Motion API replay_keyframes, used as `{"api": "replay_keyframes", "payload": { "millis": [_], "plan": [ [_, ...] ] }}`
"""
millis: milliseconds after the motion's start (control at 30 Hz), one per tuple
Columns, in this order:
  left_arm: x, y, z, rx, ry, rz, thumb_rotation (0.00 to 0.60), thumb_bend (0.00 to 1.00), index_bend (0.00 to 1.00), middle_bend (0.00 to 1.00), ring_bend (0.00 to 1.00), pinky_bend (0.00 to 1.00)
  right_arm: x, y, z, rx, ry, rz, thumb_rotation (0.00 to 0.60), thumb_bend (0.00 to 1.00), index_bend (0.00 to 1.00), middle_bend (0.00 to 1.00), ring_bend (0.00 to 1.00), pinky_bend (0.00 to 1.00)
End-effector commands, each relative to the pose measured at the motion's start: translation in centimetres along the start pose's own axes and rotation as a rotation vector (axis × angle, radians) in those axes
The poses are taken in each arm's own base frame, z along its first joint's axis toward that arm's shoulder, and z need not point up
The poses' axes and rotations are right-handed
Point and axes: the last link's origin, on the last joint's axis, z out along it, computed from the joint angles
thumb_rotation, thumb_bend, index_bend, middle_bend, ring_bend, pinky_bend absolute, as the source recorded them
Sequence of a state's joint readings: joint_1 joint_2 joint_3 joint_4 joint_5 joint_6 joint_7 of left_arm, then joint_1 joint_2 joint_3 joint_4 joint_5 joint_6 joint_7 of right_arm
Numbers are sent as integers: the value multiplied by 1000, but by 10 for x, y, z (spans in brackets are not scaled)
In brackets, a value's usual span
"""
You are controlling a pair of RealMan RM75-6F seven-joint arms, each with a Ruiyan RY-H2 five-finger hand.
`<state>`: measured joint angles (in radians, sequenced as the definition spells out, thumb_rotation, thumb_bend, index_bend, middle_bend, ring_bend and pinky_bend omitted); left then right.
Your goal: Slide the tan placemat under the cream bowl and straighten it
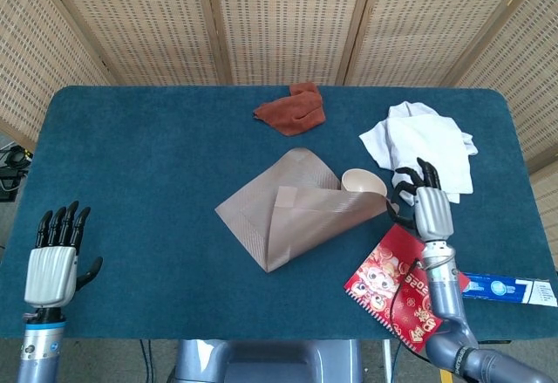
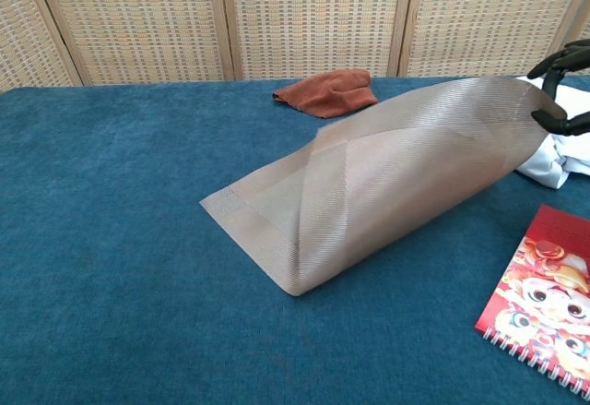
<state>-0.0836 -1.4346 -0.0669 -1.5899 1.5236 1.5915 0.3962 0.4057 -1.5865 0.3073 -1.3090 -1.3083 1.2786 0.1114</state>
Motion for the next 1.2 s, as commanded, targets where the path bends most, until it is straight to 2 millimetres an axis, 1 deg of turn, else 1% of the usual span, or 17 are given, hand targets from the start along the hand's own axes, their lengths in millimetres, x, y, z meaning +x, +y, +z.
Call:
{"api": "replay_keyframes", "payload": {
  "millis": [33,233,333,433,500,600,700,833,967,1200],
  "plan": [
    [0,0,0,-1,-1,0,600,245,62,0,0,0,6,10,1,-28,8,-7,600,585,780,346,34,0],
    [-1,2,-1,-6,-5,4,600,245,62,0,0,0,14,21,1,-47,15,-32,600,568,773,344,33,0],
    [-1,2,-1,-5,-5,4,600,245,62,0,0,0,16,27,-1,-62,15,-45,600,545,716,303,28,0],
    [-1,1,-2,-3,-7,5,600,245,62,0,0,0,18,37,-5,-93,-1,-75,600,521,537,171,2,0],
    [-1,2,-2,-4,-10,5,600,245,62,0,0,0,20,43,-8,-115,-4,-82,600,510,382,74,0,0],
    [-2,2,-2,-8,-12,7,600,244,61,0,0,0,26,49,-11,-136,5,-99,600,498,247,10,0,0],
    [-2,2,-2,-10,-11,7,600,244,60,0,0,0,32,54,-14,-150,23,-115,600,489,169,0,0,0],
    [-2,3,-2,-12,-11,6,600,245,60,0,0,0,43,61,-26,-159,53,-116,600,483,136,0,0,0],
    [-2,4,-3,-18,-9,7,600,245,60,0,0,0,52,63,-42,-136,92,-112,600,461,131,0,0,0],
    [-2,4,-3,-20,-8,5,600,245,60,0,0,0,62,64,-69,-107,132,-101,600,428,124,0,0,0]
  ]
}}
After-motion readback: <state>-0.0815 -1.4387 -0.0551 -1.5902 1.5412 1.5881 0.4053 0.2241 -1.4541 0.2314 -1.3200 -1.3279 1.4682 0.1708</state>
